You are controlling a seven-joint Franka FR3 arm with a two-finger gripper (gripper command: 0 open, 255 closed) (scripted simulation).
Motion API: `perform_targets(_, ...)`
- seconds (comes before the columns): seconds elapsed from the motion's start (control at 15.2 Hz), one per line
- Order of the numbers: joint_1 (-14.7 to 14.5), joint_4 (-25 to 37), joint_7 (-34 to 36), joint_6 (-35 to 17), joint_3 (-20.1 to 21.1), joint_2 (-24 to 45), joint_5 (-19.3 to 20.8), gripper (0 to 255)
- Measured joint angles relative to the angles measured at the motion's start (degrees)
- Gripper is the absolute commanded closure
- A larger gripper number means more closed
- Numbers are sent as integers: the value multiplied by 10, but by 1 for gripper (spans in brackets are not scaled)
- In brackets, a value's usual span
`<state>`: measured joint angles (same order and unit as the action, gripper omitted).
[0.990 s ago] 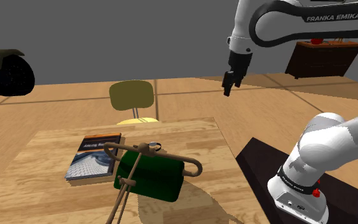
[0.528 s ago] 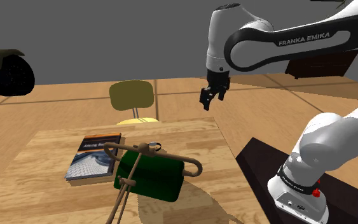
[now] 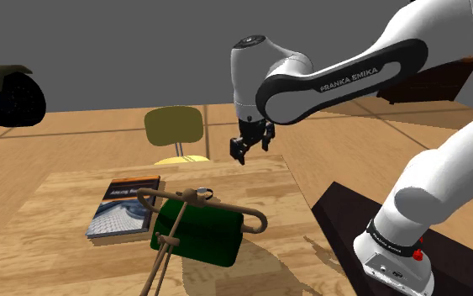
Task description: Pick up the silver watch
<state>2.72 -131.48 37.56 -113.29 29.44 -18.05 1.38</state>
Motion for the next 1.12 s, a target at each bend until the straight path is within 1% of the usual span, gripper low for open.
perform_targets(0.26,12,47,107,-20,49,96,57,0)
perform_targets(0.46,11,106,198,-19,74,193,123,0)
perform_targets(0.66,-12,170,281,-2,79,283,186,0)
perform_targets(0.73,-21,186,302,5,78,302,199,0)
perform_targets(0.79,-34,220,324,17,73,337,220,0)
perform_targets(0.86,-44,238,342,20,67,363,236,0)
perform_targets(0.99,-56,252,360,19,61,388,252,0)
perform_targets(1.12,-60,252,369,11,58,400,260,0)
